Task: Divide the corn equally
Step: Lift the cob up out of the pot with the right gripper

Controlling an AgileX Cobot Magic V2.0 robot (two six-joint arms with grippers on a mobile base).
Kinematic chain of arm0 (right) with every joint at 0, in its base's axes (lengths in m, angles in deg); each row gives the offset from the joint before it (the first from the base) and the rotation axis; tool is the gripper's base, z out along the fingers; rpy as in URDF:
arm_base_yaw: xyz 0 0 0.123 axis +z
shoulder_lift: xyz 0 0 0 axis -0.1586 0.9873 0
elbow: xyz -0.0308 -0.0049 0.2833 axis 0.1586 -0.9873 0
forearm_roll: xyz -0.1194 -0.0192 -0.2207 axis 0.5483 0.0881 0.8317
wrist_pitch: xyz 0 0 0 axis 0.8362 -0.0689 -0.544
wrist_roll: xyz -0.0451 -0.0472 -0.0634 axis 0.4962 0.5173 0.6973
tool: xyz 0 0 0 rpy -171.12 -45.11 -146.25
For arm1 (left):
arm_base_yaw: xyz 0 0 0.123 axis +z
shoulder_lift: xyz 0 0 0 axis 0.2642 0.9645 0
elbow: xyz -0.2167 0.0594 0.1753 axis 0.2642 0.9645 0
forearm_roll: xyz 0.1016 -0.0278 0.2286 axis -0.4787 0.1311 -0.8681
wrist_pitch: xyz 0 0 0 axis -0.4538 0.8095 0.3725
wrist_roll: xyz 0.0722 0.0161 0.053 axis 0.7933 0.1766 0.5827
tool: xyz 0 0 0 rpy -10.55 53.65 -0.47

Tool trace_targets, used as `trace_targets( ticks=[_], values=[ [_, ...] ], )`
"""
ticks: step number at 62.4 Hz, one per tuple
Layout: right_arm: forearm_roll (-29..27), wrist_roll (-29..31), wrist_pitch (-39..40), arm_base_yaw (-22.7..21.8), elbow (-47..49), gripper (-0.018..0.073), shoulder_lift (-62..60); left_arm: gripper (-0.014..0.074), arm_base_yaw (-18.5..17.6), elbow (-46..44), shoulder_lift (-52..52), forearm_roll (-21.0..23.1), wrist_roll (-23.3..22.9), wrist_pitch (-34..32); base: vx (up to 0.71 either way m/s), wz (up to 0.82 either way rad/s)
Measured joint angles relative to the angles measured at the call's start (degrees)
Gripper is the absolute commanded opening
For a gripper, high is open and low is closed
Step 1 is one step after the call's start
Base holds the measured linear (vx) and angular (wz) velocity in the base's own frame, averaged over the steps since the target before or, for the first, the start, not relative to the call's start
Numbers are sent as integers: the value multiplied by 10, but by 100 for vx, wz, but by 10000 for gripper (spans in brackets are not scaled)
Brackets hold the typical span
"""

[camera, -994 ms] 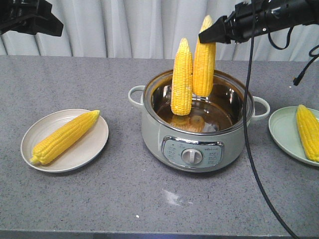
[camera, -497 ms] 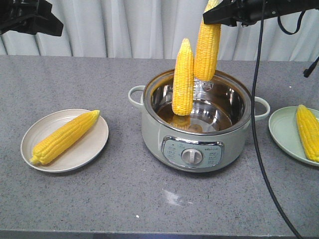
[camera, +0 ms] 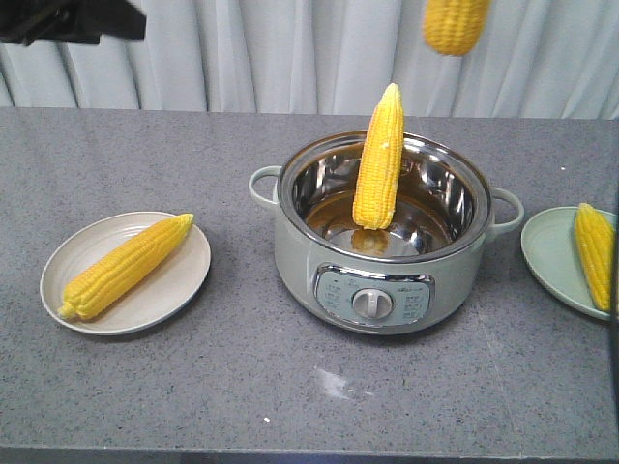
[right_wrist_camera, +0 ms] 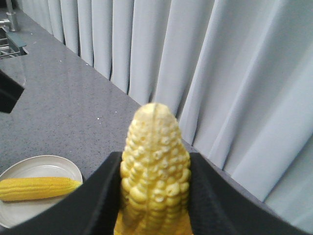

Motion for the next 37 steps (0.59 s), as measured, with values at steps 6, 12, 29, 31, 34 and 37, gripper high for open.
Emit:
trace_targets(
  ticks=[6,12,29,31,34,37],
  values=[
    [43,-32,-26,0,2,-5,-45,408,0,0,0,69,14,-44,0,0],
    [83,-58,-49,0,3,-5,-80,408,0,0,0,161,54,-88,0,0],
    [149,-89,-58,0,3,-5,-132,407,-6,-67,59,385,159,-139,0,0],
    [149,-90,-58,0,3,-5,-134,407,-10,-87,75,387,159,-142,0,0],
    [150,-92,-59,0,3,-5,-137,407,-18,-123,100,389,161,-145,0,0],
    [150,-92,-59,0,3,-5,-137,407,-31,-156,129,390,161,-147,0,0]
  ],
)
